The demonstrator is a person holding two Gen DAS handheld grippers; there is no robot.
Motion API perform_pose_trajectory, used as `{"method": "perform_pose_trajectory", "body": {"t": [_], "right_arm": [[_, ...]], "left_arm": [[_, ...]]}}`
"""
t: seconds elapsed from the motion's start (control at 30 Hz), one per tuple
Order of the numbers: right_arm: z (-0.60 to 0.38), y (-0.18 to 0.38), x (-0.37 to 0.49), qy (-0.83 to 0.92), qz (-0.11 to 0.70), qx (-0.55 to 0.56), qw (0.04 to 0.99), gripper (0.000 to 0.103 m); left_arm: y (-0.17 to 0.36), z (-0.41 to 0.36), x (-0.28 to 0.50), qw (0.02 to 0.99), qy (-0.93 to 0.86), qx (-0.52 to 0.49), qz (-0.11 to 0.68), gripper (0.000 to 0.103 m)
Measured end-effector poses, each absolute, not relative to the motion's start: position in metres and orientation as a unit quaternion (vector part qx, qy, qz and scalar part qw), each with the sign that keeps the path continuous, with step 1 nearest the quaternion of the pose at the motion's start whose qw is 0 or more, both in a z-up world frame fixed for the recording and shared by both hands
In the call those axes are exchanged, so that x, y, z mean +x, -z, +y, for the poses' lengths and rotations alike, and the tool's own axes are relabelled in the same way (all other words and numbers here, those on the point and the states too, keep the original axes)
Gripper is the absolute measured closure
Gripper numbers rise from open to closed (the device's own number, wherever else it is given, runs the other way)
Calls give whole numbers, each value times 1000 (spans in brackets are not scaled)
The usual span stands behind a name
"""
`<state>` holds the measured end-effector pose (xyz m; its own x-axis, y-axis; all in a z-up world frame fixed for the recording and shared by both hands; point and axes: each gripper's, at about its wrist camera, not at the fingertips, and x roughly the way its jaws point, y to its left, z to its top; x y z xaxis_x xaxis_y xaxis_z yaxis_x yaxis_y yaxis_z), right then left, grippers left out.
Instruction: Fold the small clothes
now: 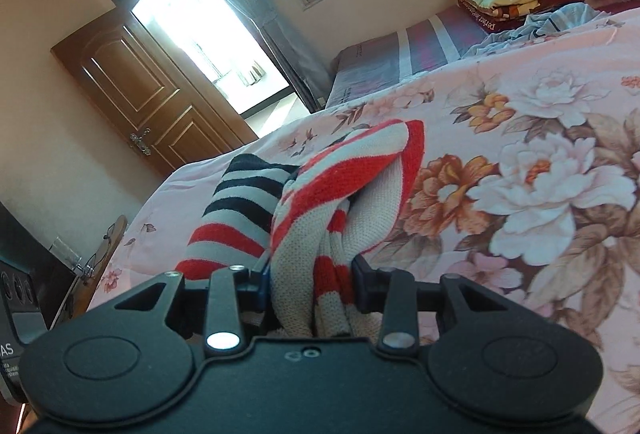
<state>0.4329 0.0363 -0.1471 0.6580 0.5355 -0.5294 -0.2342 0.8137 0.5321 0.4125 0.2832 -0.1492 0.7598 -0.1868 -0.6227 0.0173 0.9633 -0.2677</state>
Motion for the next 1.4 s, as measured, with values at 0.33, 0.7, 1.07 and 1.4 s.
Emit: {"method": "perform_pose_trajectory", "body": {"t": [0.33,0.7,1.07,1.4], "right_arm": [[41,185,433,-139,379,186,896,52],[61,121,374,-169,323,83,927,76],[62,166,353,-134,358,24,924,97],[66,161,334,-108,377,14,920,87]], "left_arm": [[185,315,426,932,57,-103,343,19],[159,306,360,936,40,-59,345,19],[196,287,345,920,40,-62,384,17],[193,286,331,915,36,-62,397,16]]}}
